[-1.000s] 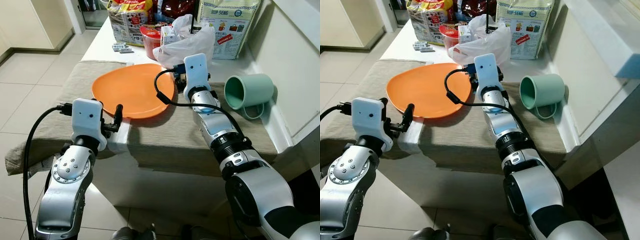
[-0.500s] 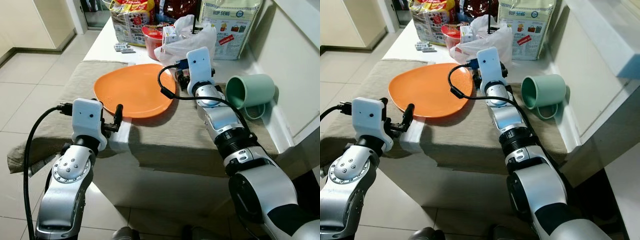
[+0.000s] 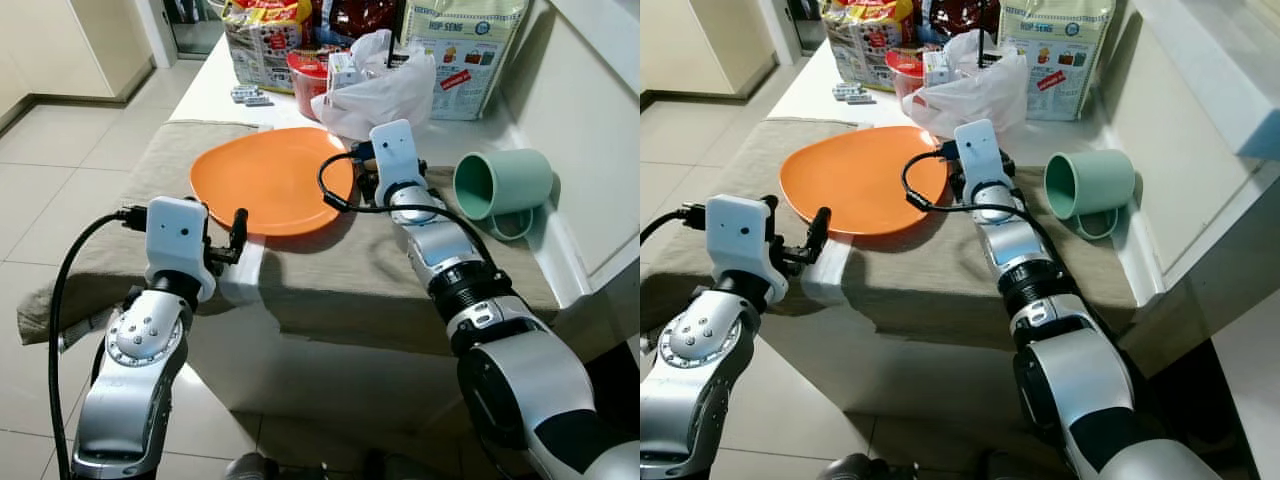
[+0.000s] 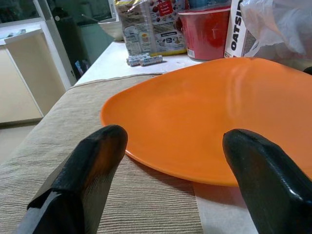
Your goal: Setting the table
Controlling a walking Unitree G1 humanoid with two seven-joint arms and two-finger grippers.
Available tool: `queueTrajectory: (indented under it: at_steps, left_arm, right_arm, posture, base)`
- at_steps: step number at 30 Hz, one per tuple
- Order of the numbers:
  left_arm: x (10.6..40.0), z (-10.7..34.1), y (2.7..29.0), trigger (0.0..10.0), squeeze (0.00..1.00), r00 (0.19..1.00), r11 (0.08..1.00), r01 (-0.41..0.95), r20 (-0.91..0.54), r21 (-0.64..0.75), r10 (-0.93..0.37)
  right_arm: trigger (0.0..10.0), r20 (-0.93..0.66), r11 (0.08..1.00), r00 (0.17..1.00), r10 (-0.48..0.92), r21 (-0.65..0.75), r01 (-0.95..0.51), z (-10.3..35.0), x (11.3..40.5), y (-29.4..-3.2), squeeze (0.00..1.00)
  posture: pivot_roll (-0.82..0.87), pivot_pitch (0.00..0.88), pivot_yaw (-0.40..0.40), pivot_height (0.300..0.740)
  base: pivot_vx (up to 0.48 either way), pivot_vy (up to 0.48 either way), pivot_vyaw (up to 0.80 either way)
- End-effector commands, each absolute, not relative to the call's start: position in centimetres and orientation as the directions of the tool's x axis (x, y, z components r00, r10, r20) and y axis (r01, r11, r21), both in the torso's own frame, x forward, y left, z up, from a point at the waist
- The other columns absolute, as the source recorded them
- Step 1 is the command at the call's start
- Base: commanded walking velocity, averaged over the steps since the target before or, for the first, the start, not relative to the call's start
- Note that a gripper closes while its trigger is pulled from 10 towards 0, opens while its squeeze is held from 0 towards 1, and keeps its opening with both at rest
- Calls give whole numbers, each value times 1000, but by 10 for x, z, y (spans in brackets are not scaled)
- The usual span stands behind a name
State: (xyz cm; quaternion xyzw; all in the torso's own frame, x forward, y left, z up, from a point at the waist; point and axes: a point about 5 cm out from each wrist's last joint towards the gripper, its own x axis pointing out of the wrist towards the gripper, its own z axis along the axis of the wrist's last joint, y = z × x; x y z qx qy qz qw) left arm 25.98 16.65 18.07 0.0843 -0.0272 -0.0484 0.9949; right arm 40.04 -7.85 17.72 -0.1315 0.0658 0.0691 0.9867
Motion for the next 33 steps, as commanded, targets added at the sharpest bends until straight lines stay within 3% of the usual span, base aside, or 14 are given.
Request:
queueTrajectory:
  at_steps: [1, 11, 20, 33]
  left_arm:
    - [259, 182, 168, 10000, 0, 994, 980, 89, 46, 180, -99]
    - [258, 182, 168, 10000, 0, 994, 979, 93, 44, 181, -102]
    - [258, 182, 168, 10000, 0, 994, 979, 91, 41, 182, -100]
    - [258, 182, 167, 10000, 0, 994, 979, 94, 41, 179, -103]
  right_arm:
    - [10000, -232, 958, 966, 115, -231, -170, 160, 397, -80, 0]
    - [10000, -341, 969, 932, 119, -167, -184, 135, 390, -80, 0]
    - [10000, -358, 966, 930, 76, -206, -158, 126, 388, -89, 0]
    - [10000, -505, 967, 859, 85, -165, -193, 90, 372, -92, 0]
  posture:
    - [33, 91, 48, 740]
    - [41, 99, 50, 740]
    - [41, 102, 52, 740]
    - [42, 106, 52, 740]
  base:
    - [0, 0, 0]
    - [0, 0, 0]
    - [0, 0, 0]
    - [0, 0, 0]
